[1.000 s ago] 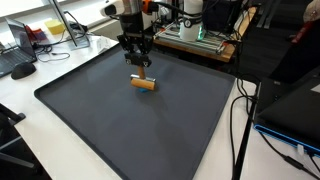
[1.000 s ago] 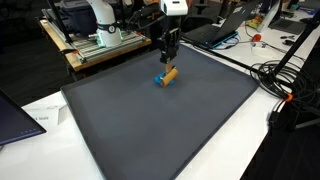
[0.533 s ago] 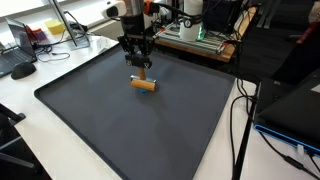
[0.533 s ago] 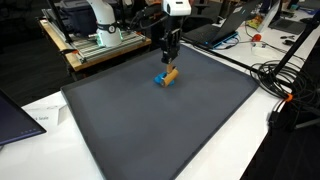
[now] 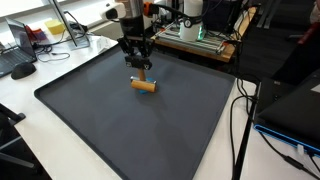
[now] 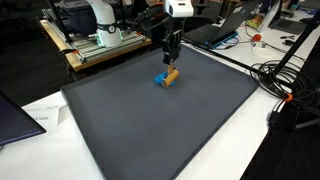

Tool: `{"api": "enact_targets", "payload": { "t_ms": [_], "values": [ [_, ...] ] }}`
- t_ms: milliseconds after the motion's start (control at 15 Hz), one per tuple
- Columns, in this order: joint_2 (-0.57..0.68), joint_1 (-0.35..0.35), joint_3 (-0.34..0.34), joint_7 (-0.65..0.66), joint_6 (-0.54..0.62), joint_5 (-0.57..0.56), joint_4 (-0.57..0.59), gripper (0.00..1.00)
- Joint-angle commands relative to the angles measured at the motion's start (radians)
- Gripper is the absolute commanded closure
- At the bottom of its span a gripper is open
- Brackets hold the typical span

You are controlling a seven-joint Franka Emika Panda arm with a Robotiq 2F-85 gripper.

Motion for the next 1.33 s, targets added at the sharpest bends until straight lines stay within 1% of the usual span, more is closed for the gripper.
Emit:
{"api": "enact_targets", "payload": {
  "t_ms": [0, 467, 600, 1000, 1267],
  "values": [
    [0.115, 0.005, 0.012, -0.005, 0.008, 0.02, 0.004, 0.78],
    [0.141, 0.006, 0.021, -0.005, 0.018, 0.029, 0.032, 0.78],
    [0.151, -0.001, 0.027, -0.024, 0.026, 0.054, 0.041, 0.78],
    [0.192, -0.004, 0.025, -0.009, 0.048, 0.071, 0.08, 0.78],
    [0.203, -0.013, 0.03, -0.014, 0.073, 0.11, 0.087, 0.78]
  ]
}}
